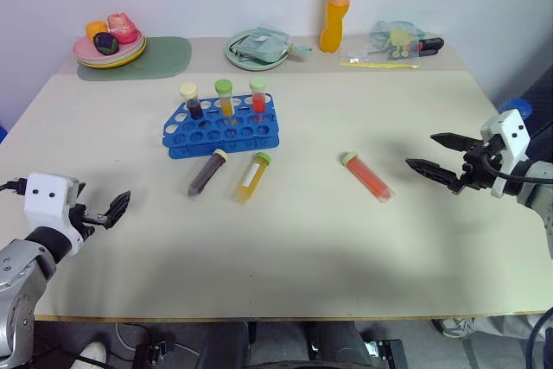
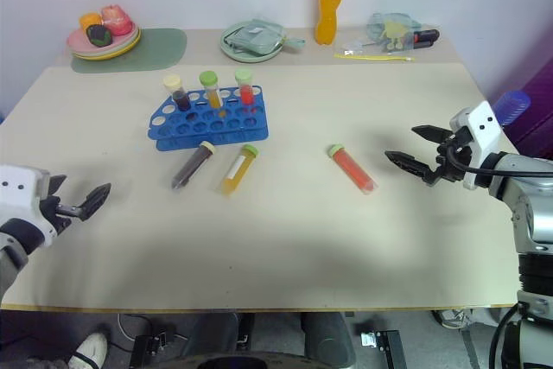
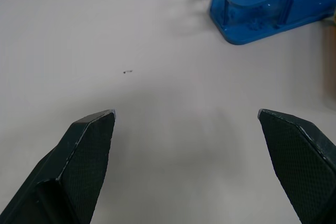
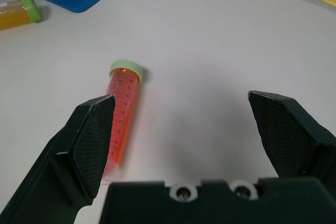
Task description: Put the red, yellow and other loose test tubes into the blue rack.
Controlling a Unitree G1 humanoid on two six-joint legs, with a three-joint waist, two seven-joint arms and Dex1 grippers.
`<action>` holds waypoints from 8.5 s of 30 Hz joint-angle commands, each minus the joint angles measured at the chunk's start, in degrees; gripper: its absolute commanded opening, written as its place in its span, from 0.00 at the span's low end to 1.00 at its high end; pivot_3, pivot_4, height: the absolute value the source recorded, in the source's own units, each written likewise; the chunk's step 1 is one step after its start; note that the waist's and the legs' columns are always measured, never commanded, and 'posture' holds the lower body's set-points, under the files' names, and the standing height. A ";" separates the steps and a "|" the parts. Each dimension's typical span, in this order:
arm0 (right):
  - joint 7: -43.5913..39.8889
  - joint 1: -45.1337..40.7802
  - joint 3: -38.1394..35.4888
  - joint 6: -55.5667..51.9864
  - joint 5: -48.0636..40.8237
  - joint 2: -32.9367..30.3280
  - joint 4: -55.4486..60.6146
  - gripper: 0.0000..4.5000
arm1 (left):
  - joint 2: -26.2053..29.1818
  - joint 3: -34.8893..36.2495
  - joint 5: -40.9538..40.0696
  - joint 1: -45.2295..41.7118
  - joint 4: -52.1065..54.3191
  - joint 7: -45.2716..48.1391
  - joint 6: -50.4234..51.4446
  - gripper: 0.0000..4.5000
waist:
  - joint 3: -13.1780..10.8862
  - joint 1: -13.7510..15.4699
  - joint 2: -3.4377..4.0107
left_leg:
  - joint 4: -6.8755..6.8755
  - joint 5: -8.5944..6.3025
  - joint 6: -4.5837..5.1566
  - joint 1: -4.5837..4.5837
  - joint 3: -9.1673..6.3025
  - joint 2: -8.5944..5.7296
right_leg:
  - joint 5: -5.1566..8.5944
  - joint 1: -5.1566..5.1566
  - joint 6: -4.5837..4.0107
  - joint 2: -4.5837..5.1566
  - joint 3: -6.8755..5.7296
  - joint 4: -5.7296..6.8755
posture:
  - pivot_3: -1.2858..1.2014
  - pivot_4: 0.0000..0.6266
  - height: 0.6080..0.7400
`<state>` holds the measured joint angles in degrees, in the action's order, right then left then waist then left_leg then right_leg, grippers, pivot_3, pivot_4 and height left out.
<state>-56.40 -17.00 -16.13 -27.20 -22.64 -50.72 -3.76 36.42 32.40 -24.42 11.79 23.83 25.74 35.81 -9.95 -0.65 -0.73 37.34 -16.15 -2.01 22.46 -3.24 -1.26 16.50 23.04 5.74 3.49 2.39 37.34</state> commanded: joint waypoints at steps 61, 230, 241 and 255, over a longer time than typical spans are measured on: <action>10.00 -1.17 6.08 -20.90 -6.15 -1.08 27.94 1.00 | -1.67 -7.88 -3.59 -7.57 4.11 3.42 -1.20 1.00 | 0.02 -0.01 -0.01 | 0.13 -0.01 0.03 -0.05 -0.06 0.00 | 0.00 -0.14 0.01 -0.05 -0.05 0.02 | 0.52 0.24 0.92; 53.08 -45.64 14.36 57.74 27.02 60.84 -69.44 0.18 | -14.97 -19.07 2.07 -2.49 10.23 -4.85 -20.83 1.00 | -0.01 -1.88 0.09 | 0.00 0.18 -0.28 0.00 -0.05 0.00 | 0.01 0.38 -0.05 -0.21 -0.03 0.64 | 0.52 0.24 0.92; 49.54 -42.22 12.34 62.52 24.32 60.81 -68.25 0.18 | -15.67 -19.87 2.75 -2.98 9.35 -4.87 -21.73 1.00 | -0.01 -1.84 0.08 | 0.00 0.19 -0.28 0.00 -0.07 -0.02 | 0.01 0.35 -0.05 -0.24 -0.04 0.64 | 0.52 0.24 0.92; 44.01 -41.31 11.11 62.20 22.32 61.37 -68.49 0.29 | -15.49 -18.52 2.71 -1.65 6.99 -3.29 -24.72 1.00 | -0.02 -1.94 0.09 | 0.00 0.19 -0.28 0.00 -0.06 -0.01 | 0.01 0.37 -0.05 -0.24 -0.04 0.64 | 0.52 0.24 0.92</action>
<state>-10.72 -58.95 -4.81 35.19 0.40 9.92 -73.31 20.85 12.62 -21.80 9.91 30.13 22.16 12.85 -9.97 -2.60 -0.64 37.34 -15.96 -2.30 22.45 -3.30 -1.27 16.51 23.41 5.68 3.24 2.36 37.98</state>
